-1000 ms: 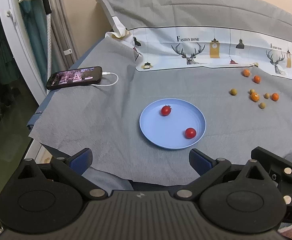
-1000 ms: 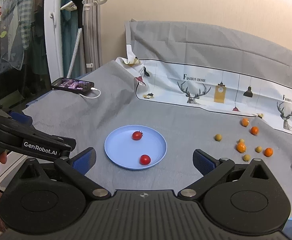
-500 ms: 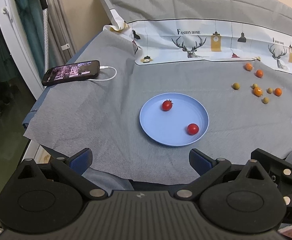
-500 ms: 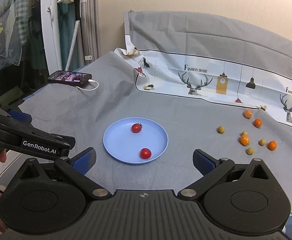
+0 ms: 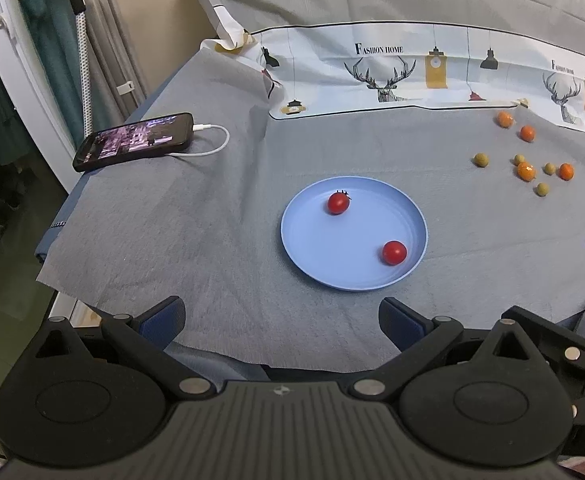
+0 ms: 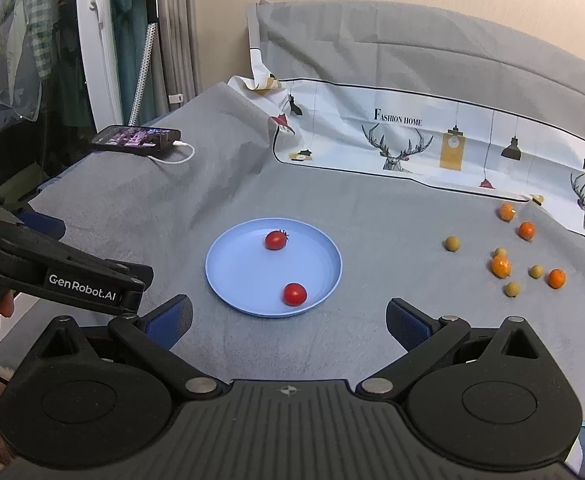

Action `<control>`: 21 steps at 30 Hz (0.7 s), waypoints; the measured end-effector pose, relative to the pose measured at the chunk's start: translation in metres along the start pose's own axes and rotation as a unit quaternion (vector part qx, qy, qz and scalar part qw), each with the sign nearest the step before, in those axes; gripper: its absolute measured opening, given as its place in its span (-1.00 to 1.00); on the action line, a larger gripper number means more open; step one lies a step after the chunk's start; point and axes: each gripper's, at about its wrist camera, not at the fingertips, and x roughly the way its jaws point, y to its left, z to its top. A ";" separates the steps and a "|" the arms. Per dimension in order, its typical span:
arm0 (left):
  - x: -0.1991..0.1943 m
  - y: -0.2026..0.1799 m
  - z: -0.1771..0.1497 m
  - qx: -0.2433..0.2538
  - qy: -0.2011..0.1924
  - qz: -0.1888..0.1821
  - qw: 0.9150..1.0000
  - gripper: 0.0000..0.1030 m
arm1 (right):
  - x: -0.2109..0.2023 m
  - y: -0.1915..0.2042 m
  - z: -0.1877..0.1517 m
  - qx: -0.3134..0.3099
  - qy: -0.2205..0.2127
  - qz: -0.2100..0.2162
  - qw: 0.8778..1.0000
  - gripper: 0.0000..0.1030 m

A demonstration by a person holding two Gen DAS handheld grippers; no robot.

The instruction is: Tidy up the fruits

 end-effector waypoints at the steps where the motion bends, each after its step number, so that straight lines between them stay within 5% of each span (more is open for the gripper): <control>1: 0.001 -0.001 0.001 0.001 0.001 0.000 1.000 0.99 | 0.001 -0.001 0.000 0.001 0.001 0.000 1.000 0.98; 13: 0.010 -0.016 0.019 0.016 0.012 -0.002 1.000 0.99 | 0.017 -0.031 -0.003 0.064 0.006 -0.007 0.998 0.98; 21: 0.028 -0.050 0.055 0.016 0.017 -0.037 0.999 0.99 | 0.031 -0.099 -0.017 0.163 0.000 -0.082 0.983 0.98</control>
